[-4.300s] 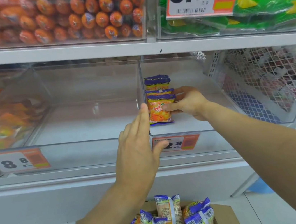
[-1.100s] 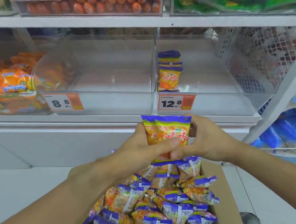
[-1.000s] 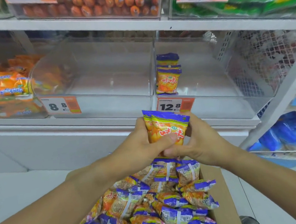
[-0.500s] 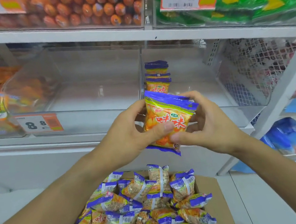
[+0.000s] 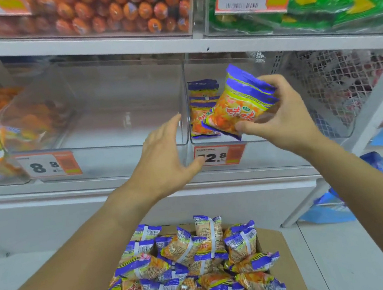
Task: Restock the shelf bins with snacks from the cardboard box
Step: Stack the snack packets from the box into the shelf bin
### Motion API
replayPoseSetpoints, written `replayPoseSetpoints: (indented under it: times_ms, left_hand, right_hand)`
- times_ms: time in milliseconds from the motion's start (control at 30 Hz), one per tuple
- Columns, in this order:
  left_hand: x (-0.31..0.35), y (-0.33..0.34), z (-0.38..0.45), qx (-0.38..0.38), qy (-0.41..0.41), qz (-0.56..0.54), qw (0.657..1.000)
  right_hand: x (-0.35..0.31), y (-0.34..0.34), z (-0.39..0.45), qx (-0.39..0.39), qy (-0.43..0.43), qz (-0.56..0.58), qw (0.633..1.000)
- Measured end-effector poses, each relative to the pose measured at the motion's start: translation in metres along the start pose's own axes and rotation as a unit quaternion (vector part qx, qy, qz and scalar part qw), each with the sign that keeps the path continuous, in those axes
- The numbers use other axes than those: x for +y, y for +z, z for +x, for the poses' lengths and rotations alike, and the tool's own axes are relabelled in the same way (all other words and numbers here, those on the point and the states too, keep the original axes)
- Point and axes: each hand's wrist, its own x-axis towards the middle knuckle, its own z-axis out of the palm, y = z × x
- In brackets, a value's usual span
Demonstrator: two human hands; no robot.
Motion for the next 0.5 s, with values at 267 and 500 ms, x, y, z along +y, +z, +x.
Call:
replayPoseSetpoints:
  times_ms: [267, 500]
  left_hand:
    - [-0.019, 0.018, 0.004, 0.011, 0.007, 0.052, 0.999]
    - [-0.018, 0.02, 0.006, 0.029, 0.024, 0.041, 0.998]
  right_hand:
    - [0.023, 0.035, 0.043, -0.182, 0.175, -0.11, 0.961]
    - [0.035, 0.04, 0.059, -0.255, 0.24, -0.104, 0.931]
